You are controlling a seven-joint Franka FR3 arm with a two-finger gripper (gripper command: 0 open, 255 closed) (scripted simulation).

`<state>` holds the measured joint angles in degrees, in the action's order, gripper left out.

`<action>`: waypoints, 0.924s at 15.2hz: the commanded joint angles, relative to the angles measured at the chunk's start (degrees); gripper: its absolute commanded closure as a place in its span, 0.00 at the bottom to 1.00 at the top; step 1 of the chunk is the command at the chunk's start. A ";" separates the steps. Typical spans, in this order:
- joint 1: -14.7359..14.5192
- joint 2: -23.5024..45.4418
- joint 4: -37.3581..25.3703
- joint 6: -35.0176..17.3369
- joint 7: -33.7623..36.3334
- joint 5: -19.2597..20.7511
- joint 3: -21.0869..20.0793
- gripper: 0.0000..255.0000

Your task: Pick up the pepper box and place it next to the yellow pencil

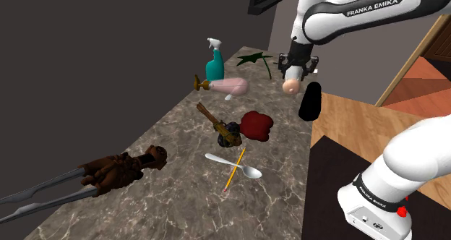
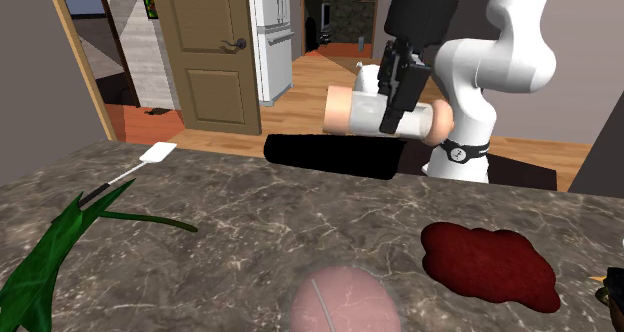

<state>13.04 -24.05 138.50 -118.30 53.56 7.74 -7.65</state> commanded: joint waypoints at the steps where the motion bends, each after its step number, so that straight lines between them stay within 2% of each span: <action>1: -1.46 -3.46 2.97 0.80 2.29 -1.18 -1.72 1.00; 8: -6.88 -12.13 8.33 5.04 9.72 -6.10 -7.81 1.00; 14: -12.14 -17.23 10.12 9.04 16.94 -11.22 -13.80 1.00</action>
<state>2.03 -39.80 148.35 -110.61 69.16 -2.40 -20.43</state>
